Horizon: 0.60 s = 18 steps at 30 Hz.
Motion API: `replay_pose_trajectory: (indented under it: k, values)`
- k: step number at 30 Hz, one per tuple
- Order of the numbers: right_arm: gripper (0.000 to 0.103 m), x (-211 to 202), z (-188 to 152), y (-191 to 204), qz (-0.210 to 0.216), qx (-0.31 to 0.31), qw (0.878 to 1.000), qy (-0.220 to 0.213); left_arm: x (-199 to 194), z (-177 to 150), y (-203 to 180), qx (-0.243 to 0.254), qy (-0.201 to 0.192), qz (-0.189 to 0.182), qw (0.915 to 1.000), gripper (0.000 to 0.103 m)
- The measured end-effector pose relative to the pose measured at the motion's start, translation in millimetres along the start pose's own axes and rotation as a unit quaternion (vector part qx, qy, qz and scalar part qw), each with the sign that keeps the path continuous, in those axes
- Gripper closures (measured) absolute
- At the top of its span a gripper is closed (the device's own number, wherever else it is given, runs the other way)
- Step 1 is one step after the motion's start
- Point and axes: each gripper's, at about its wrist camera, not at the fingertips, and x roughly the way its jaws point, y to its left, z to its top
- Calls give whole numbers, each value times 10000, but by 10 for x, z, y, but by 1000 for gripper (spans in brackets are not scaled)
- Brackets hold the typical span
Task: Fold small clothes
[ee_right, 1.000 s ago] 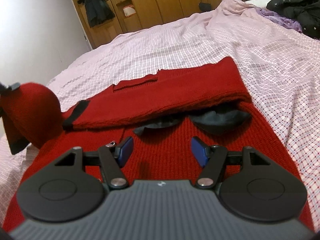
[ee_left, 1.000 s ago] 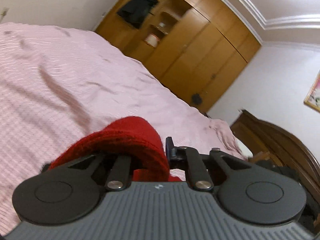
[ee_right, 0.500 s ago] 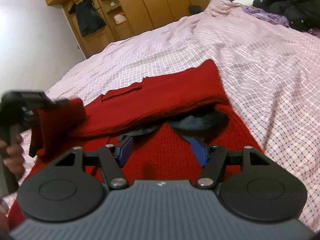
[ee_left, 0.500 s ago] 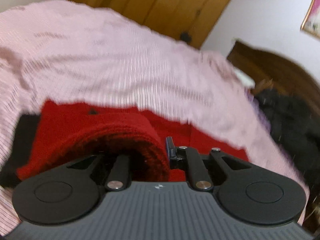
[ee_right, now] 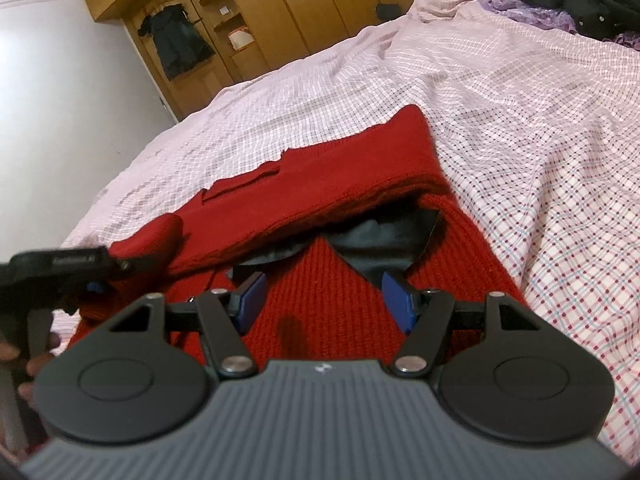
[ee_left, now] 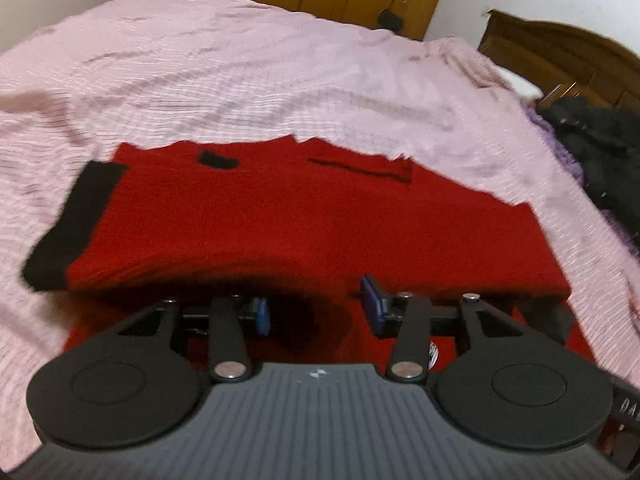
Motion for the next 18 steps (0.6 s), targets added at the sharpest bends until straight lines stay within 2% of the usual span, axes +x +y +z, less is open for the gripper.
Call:
replay_pose_trajectory:
  k: [3,5,9,13,18]
  values:
    - [37,-5,4,16,-21,-17,10000,9,-177,-81,52,-17,97,50,9999,50]
    - [35,-21,7,42,-24,-34,10000,8,-286,-116,89,0,145,131,9998,46]
    - [35,-50,10,143,61,-154,9999,19,-511,-173,174,129,161,601,9980,44]
    - [35,-71,-8,292,165,-352,9992,56,-717,-221,314,32,133,685,9976,43]
    - [35,-67,-43,505,289,-641,9974,132,-863,-248,451,21,54,1063,9943,43]
